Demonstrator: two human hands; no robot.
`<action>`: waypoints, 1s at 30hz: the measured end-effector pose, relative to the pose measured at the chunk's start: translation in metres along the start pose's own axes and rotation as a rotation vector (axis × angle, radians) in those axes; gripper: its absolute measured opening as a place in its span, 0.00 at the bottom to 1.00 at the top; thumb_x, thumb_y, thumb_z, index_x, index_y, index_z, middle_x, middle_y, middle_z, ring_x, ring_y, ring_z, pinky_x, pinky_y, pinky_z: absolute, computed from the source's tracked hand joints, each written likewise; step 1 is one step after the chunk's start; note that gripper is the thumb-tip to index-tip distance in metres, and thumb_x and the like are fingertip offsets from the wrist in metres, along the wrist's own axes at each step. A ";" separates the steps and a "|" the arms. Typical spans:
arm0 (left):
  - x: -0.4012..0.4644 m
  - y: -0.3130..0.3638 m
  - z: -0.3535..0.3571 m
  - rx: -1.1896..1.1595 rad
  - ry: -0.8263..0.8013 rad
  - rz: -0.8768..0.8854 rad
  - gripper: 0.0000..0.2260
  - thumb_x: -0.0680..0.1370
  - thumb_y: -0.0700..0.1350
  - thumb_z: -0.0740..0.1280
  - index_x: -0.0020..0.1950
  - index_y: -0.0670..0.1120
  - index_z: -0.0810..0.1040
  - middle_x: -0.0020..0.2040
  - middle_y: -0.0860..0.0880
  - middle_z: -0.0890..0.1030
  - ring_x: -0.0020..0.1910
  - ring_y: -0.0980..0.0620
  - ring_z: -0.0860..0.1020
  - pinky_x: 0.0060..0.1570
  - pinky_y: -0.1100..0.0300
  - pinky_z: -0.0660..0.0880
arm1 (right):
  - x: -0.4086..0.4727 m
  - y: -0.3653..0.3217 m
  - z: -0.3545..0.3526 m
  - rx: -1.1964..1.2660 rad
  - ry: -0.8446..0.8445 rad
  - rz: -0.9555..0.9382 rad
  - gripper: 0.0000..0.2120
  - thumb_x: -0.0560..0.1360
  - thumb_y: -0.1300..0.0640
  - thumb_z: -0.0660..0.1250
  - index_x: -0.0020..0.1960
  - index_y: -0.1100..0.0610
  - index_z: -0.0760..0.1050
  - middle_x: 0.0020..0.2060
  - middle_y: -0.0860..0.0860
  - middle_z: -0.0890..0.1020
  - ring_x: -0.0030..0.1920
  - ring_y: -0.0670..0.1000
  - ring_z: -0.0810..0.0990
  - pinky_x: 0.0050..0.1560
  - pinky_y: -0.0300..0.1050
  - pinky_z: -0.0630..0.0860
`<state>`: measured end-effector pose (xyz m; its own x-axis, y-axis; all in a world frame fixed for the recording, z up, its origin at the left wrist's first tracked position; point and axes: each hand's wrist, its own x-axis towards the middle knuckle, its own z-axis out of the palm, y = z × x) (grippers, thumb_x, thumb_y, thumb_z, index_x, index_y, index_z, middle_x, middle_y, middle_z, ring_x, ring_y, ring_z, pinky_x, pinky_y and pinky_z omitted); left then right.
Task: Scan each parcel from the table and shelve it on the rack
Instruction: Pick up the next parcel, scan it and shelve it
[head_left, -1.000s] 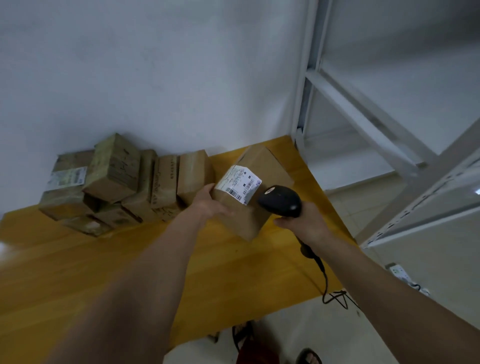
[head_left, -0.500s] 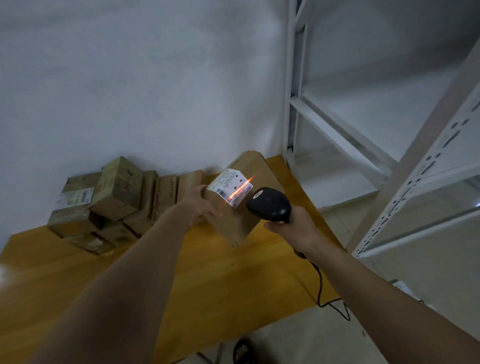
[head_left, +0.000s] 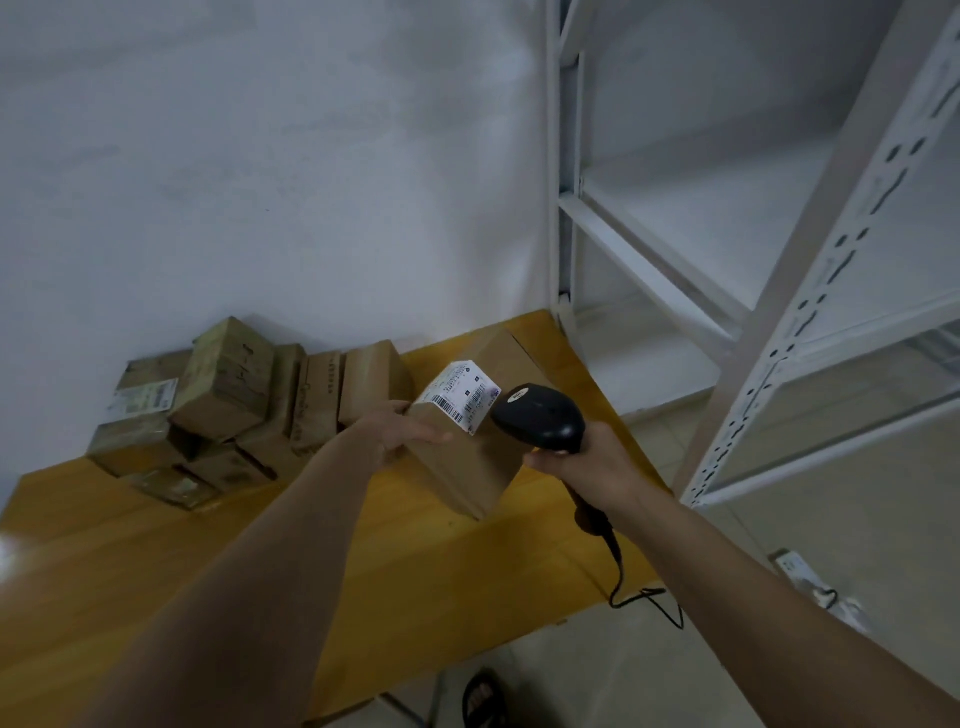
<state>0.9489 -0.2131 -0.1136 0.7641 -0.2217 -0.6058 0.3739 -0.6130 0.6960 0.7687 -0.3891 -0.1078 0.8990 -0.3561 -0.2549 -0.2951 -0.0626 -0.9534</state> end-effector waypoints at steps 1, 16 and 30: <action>-0.001 -0.003 0.007 -0.022 0.000 -0.021 0.45 0.62 0.41 0.82 0.75 0.44 0.65 0.69 0.43 0.72 0.64 0.44 0.72 0.60 0.50 0.72 | -0.002 0.005 -0.005 0.027 0.005 0.021 0.11 0.70 0.62 0.74 0.43 0.48 0.77 0.38 0.45 0.80 0.42 0.42 0.76 0.36 0.34 0.70; -0.038 -0.024 0.124 0.239 -0.313 -0.092 0.20 0.65 0.47 0.81 0.49 0.48 0.73 0.50 0.52 0.76 0.50 0.53 0.73 0.46 0.59 0.70 | -0.073 0.065 -0.070 0.217 0.311 0.274 0.05 0.65 0.63 0.76 0.39 0.59 0.81 0.29 0.52 0.81 0.33 0.52 0.80 0.41 0.49 0.77; -0.100 0.003 0.271 0.240 -0.625 0.065 0.21 0.61 0.54 0.81 0.49 0.50 0.79 0.47 0.52 0.78 0.46 0.52 0.74 0.40 0.57 0.71 | -0.187 0.086 -0.171 0.465 0.751 0.280 0.07 0.66 0.65 0.76 0.43 0.61 0.81 0.35 0.56 0.83 0.38 0.55 0.81 0.48 0.53 0.79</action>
<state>0.7312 -0.3987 -0.1557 0.3061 -0.6168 -0.7252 0.1556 -0.7191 0.6773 0.5200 -0.4877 -0.1143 0.3211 -0.8223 -0.4698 -0.1643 0.4401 -0.8828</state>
